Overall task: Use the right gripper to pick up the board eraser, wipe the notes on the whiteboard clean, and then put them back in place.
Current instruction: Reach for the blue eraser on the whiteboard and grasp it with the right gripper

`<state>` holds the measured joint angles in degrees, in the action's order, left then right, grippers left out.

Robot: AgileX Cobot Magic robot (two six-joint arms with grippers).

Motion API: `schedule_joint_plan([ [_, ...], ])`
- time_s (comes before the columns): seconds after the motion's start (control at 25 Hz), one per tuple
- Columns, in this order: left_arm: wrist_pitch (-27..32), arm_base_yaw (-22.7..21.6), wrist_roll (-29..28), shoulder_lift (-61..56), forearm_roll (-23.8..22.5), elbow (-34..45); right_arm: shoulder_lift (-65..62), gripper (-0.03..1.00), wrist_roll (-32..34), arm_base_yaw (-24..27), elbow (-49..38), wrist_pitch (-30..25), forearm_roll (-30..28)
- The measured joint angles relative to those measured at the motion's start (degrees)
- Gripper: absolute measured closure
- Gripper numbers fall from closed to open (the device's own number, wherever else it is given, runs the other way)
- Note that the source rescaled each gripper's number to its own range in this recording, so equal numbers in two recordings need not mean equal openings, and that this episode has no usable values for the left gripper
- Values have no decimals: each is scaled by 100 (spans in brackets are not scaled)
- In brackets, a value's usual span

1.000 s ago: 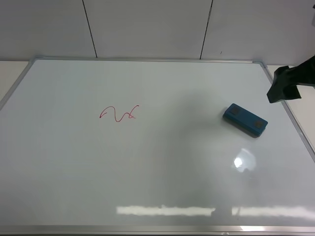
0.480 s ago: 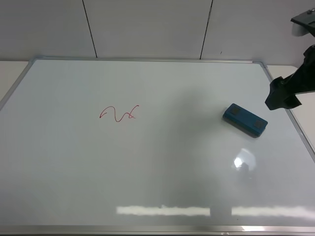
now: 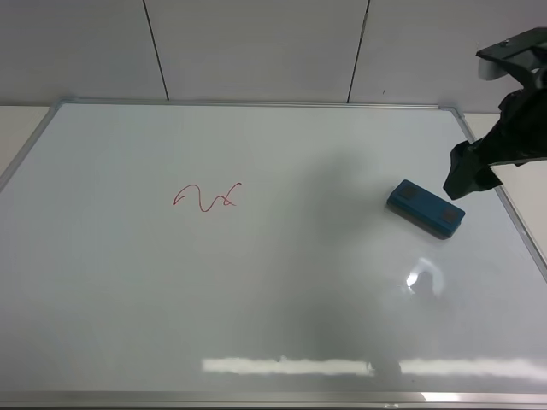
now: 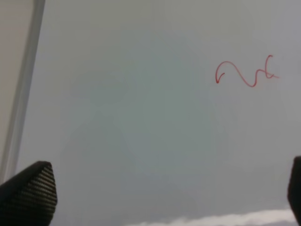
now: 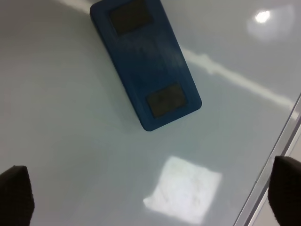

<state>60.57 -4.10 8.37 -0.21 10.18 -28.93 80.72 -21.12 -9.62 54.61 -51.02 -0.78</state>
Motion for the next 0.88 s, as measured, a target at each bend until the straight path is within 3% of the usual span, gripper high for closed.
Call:
schedule_joint_plan([
  [0.44,0,0,0,0,0,0,540,-3,-1056,92,114,355,-207],
  [0.88,0,0,0,0,0,0,1293,-3,-1639,304,465,495,159],
])
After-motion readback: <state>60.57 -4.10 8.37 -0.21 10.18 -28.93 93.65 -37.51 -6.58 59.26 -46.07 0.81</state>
